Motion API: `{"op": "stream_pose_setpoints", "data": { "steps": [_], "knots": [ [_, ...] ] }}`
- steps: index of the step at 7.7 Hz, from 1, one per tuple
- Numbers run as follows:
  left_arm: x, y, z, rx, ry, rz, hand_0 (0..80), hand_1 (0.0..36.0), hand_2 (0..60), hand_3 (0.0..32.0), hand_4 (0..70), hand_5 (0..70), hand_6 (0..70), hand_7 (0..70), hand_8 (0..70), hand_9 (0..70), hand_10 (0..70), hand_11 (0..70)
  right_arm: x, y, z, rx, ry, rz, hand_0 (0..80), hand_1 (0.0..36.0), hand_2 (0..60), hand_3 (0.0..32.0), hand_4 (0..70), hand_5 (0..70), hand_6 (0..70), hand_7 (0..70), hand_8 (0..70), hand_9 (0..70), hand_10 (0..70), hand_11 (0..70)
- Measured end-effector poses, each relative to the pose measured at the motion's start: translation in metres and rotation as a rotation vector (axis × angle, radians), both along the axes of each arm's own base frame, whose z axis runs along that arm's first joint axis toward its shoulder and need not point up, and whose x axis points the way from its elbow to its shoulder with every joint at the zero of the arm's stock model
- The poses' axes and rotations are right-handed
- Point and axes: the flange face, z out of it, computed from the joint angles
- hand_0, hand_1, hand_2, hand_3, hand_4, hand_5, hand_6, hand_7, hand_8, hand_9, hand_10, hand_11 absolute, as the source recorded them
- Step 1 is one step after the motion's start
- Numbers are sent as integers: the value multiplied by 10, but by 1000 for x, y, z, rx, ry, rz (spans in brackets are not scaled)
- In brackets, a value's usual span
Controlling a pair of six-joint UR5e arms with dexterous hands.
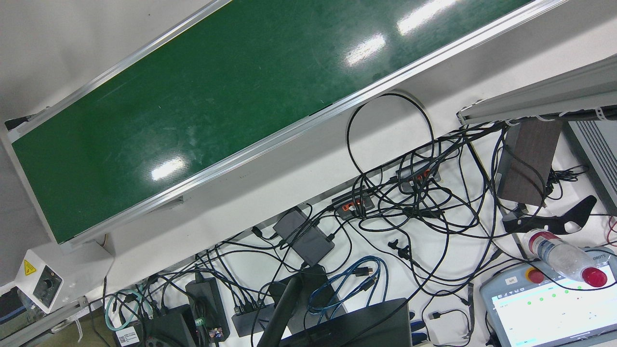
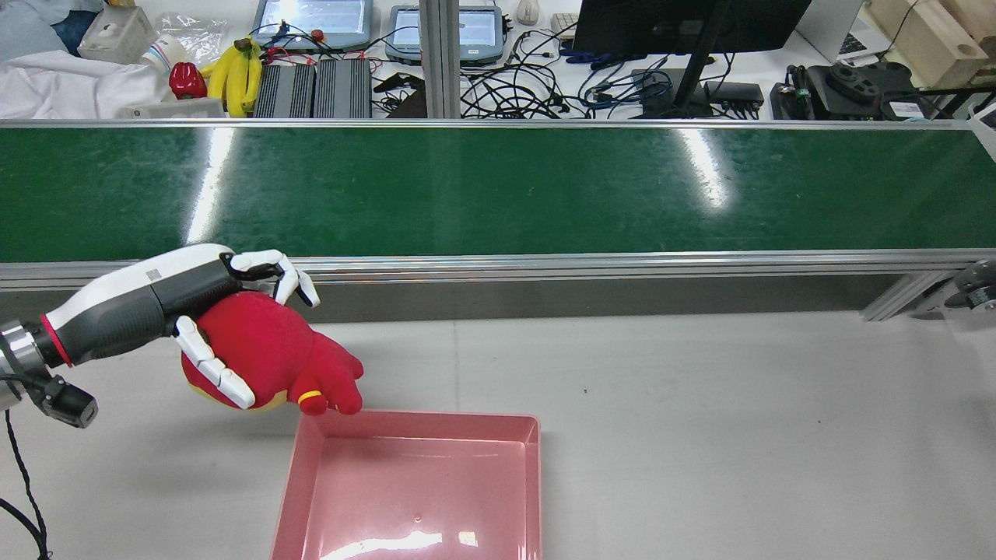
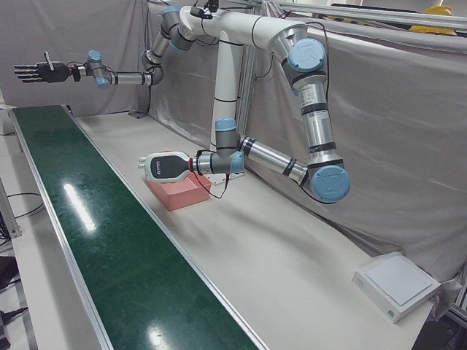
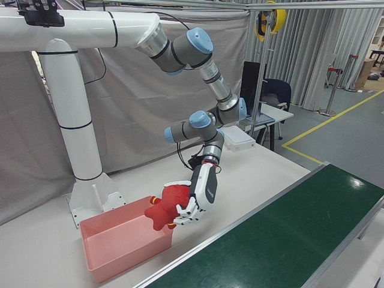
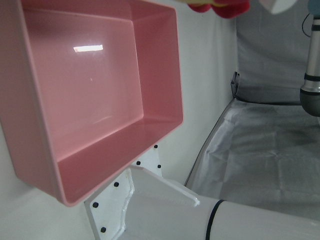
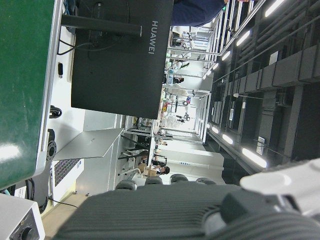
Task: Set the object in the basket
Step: 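Lift the plush toy off the belt and carry it toward the pink tray, then lower the plush toy into the pink tray with the left hand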
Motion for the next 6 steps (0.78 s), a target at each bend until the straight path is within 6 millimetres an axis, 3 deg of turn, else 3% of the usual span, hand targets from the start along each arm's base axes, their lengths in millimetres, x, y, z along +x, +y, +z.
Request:
{"op": "stream_pose_setpoints", "data": {
  "steps": [1, 4, 5, 6],
  "knots": [
    [23, 24, -6, 0, -4, 69, 706, 214, 0, 0, 185, 700, 204, 402, 435, 619, 303, 456, 0, 0, 0, 0, 0, 0, 0, 0, 0, 0, 0, 0, 0, 0, 0, 0, 0, 0],
    [76, 73, -17, -3, 3, 200, 632, 217, 52, 0, 182, 700, 195, 385, 418, 594, 282, 426, 0, 0, 1, -1, -1, 1, 0, 0, 0, 0, 0, 0, 0, 0, 0, 0, 0, 0],
    [86, 83, -19, -11, 8, 206, 638, 208, 7, 0, 174, 700, 157, 293, 338, 489, 202, 316, 1, 0, 1, -1, 0, 1, 0, 0, 0, 0, 0, 0, 0, 0, 0, 0, 0, 0],
    [92, 87, -21, -15, 13, 204, 611, 176, 0, 0, 153, 634, 113, 193, 249, 374, 112, 183, 0, 0, 1, -1, 0, 1, 0, 0, 0, 0, 0, 0, 0, 0, 0, 0, 0, 0]
  ]
}}
